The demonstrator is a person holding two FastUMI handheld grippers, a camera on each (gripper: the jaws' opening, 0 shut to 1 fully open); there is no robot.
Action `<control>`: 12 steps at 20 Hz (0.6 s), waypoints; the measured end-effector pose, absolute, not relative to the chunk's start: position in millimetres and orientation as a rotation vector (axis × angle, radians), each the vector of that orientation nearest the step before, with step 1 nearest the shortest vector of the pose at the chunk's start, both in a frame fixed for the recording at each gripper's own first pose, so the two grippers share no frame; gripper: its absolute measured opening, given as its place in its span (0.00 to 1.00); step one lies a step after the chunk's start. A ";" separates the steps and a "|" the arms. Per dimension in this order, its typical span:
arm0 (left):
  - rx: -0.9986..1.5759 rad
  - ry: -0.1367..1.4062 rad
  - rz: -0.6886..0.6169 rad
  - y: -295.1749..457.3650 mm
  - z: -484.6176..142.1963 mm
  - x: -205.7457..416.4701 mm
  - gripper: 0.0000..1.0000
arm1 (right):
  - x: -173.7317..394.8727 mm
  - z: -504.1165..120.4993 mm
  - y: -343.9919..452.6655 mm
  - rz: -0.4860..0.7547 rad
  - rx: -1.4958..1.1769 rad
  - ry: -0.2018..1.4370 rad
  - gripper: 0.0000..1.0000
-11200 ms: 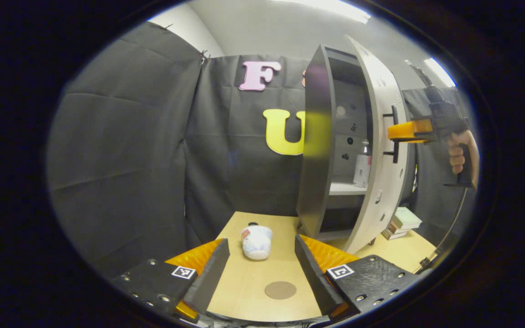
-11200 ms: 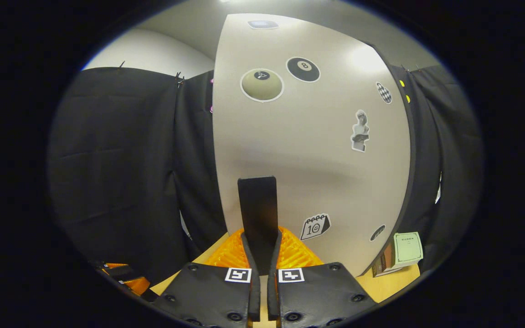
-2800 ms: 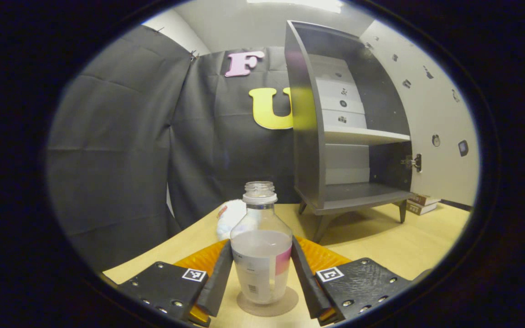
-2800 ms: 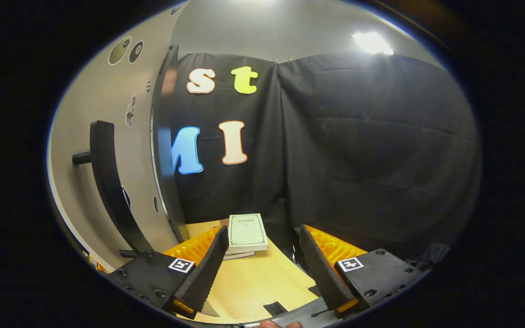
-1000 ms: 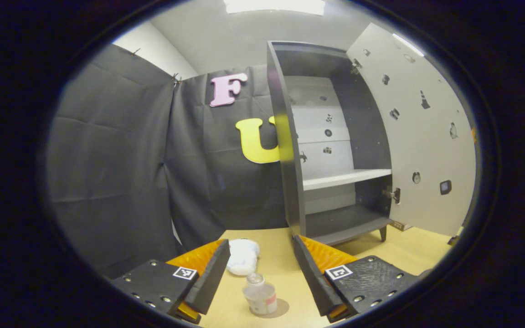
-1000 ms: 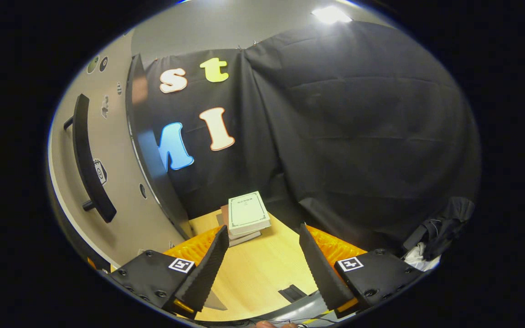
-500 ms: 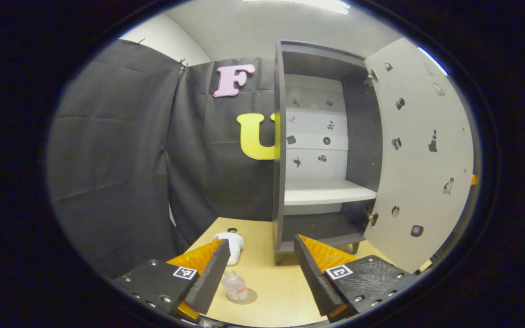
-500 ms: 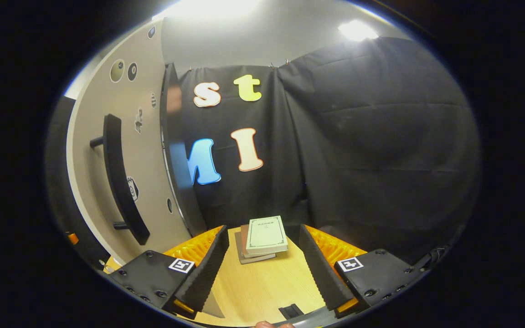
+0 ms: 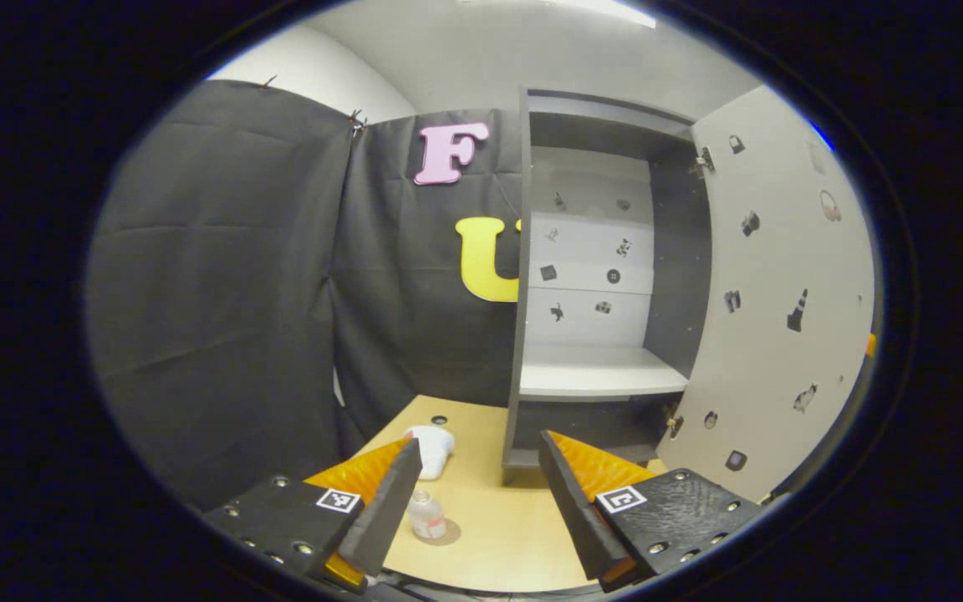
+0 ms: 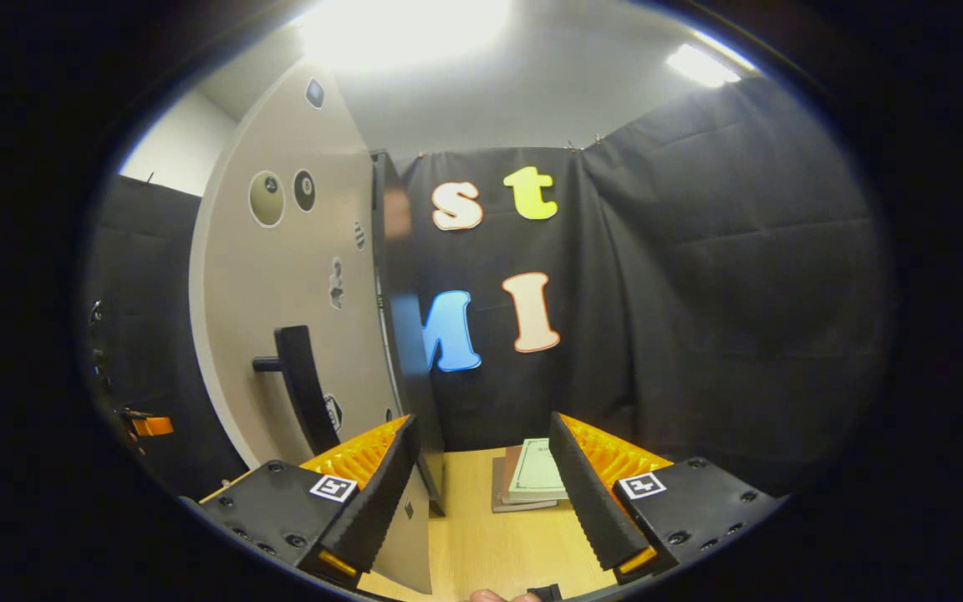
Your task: Open the cabinet door with the right hand, grasp the bottle in the cabinet with the left hand and place it on the coaster, then close the cabinet door with the right hand.
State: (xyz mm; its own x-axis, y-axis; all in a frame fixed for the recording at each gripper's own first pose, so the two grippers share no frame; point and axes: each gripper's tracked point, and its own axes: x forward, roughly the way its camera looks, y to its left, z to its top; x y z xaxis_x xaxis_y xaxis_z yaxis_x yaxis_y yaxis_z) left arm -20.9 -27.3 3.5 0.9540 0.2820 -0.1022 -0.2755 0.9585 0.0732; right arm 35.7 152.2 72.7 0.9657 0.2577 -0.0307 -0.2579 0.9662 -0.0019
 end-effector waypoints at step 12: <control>0.073 0.081 0.353 -4.3 22.1 -35.0 0.85 | 26.7 73.3 199.3 0.370 -0.099 0.109 0.95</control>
